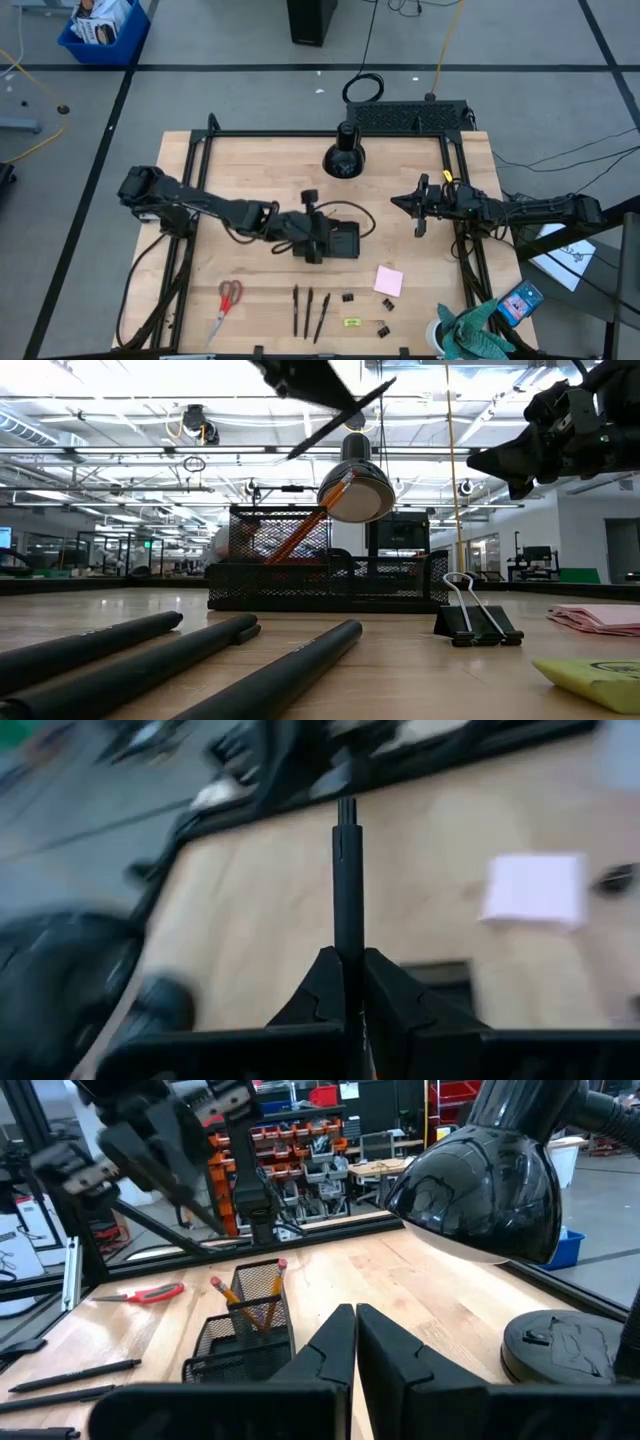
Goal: Pick and place office supplies into organizer
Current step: Put the black pen into the black desk organizer
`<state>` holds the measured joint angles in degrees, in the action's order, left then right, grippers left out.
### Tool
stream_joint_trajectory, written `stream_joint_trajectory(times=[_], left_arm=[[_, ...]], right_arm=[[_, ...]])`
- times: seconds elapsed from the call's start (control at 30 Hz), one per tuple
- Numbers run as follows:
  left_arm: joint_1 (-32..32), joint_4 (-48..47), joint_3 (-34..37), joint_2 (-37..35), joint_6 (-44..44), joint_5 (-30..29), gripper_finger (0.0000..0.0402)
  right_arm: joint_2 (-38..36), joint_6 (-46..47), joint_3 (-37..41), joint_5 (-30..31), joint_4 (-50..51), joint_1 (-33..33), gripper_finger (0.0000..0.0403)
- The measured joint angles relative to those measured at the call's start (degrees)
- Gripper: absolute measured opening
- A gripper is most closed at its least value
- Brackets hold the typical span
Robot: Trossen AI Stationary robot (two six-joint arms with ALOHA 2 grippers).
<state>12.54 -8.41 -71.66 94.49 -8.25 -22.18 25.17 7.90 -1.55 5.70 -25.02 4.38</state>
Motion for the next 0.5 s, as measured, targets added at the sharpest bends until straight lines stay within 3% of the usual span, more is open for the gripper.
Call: stream_joint_trajectory(times=[0.23,0.33,0.5], left_arm=[[-4.6,11.1,7.3,-1.9,-3.2,10.9,0.001],[-5.6,20.1,15.1,-5.2,-2.8,13.3,0.0007],[-6.1,43.2,29.2,-8.4,-0.8,15.1,0.001]], right_arm=[[0.0,0.0,0.0,0.0,0.1,0.0,0.0009],[0.0,0.0,0.0,0.0,0.3,0.0,0.0009],[0.1,0.4,0.0,0.0,1.0,0.0,0.0009]])
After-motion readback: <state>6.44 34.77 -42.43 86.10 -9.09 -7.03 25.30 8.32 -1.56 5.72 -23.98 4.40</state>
